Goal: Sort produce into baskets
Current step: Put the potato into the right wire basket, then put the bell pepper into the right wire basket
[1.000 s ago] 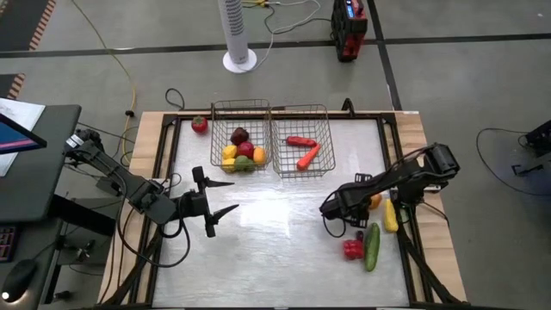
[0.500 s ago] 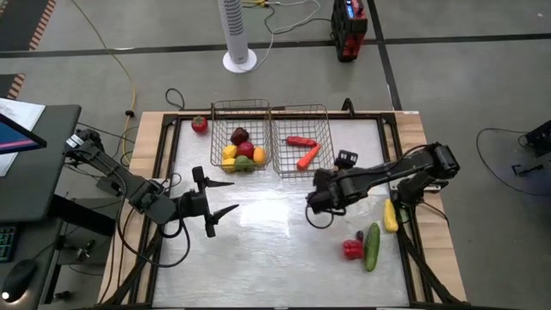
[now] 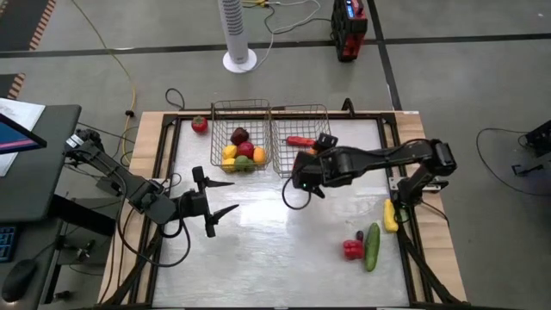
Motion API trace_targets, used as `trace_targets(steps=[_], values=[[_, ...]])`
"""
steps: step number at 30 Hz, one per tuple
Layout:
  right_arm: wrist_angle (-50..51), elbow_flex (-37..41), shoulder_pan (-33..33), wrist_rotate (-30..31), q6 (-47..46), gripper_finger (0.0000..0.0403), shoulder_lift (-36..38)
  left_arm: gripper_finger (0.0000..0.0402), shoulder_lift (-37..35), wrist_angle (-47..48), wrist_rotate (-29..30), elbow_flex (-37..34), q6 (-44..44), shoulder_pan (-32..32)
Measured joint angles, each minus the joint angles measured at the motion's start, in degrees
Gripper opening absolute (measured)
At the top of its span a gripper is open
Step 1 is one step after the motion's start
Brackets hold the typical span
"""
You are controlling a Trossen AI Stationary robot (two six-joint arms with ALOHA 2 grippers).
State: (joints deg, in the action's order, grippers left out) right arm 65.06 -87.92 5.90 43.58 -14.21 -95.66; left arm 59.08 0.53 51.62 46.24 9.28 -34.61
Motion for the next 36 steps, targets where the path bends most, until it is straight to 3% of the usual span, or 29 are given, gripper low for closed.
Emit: trace_targets(steps=[12,22,27,36], values=[[-4.44,0.0,-6.4,-3.36,0.8,0.0323,0.0,0.027,0.01,0.03,0.02,0.0,-0.79,-0.01],[-3.99,0.0,-8.91,-6.31,1.24,0.0394,0.0,0.027,0.01,0.51,0.02,0.0,-1.14,0.0],[-1.26,0.0,-6.63,-6.73,0.45,0.0393,0.1,0.027,0.01,0.6,0.02,0.0,-1.16,-0.02],[9.1,0.04,3.47,-18.8,-11.05,0.0386,0.02,0.027,0.01,0.58,0.02,0.0,-1.16,-0.02]])
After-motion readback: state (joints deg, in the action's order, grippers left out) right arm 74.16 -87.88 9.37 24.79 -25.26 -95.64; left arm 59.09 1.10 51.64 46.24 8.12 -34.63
